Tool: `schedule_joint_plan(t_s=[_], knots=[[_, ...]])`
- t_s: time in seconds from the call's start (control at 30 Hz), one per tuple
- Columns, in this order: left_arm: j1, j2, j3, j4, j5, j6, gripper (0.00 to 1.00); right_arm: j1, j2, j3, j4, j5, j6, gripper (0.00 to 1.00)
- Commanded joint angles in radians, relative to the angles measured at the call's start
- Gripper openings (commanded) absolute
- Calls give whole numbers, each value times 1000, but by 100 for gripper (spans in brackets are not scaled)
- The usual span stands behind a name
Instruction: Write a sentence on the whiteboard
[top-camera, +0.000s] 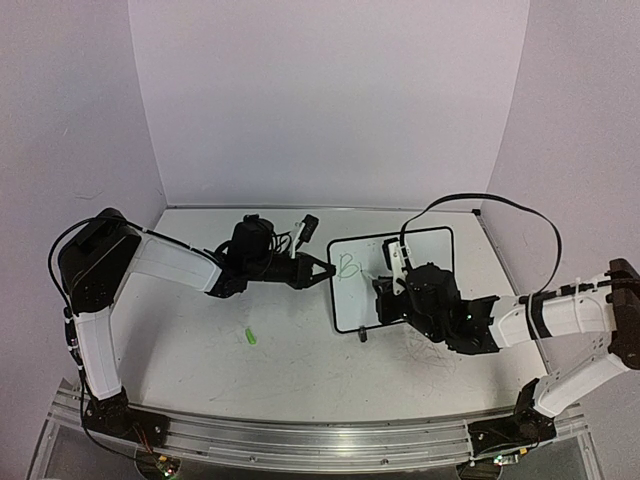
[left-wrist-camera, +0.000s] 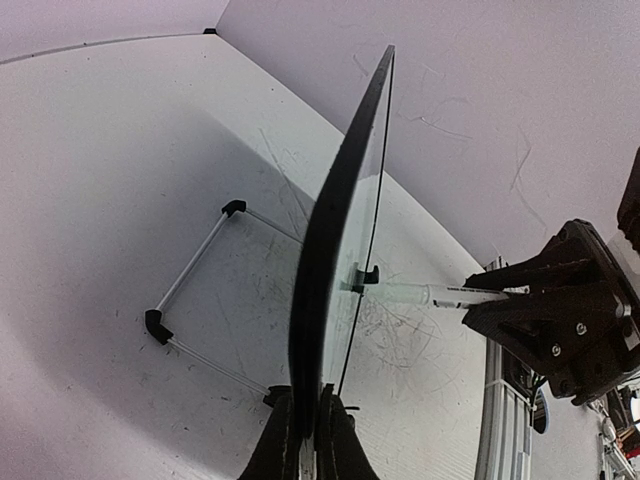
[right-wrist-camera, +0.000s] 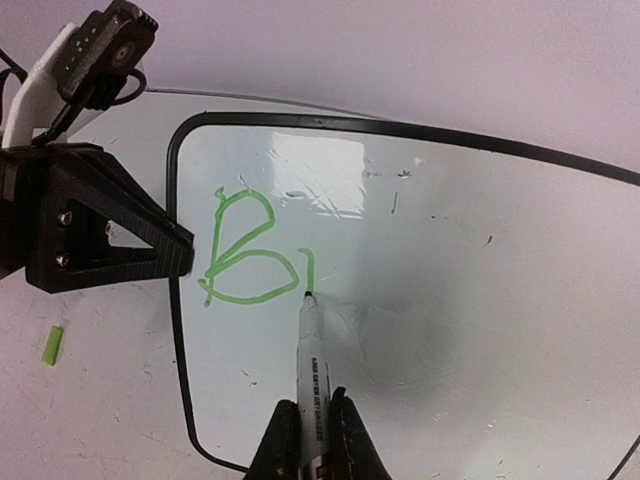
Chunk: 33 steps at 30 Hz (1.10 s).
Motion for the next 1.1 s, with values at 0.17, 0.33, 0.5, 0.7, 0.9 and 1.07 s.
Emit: schedule_joint_plan(t_s=[0.17, 0.33, 0.5, 0.7, 0.9, 1.07], knots=[[1, -42, -9, -27, -13, 12, 0, 2, -7, -3, -33, -1, 19, 0], [1, -44, -10, -27, -13, 11, 0, 0, -2, 18, -27, 32, 12, 0], [1, -45, -12, -27, -12, 11, 0, -2, 0, 33, 0, 50, 3, 0], [1, -51, -15, -27, -16, 15, 0, -9, 11, 47, 7, 73, -1, 0], [1, -48, -14, -27, -14, 17, 0, -14, 17, 57, 15, 88, -1, 0], [1, -51, -15, -27, -15, 20, 0, -16, 16, 51, 14, 114, 13, 0]])
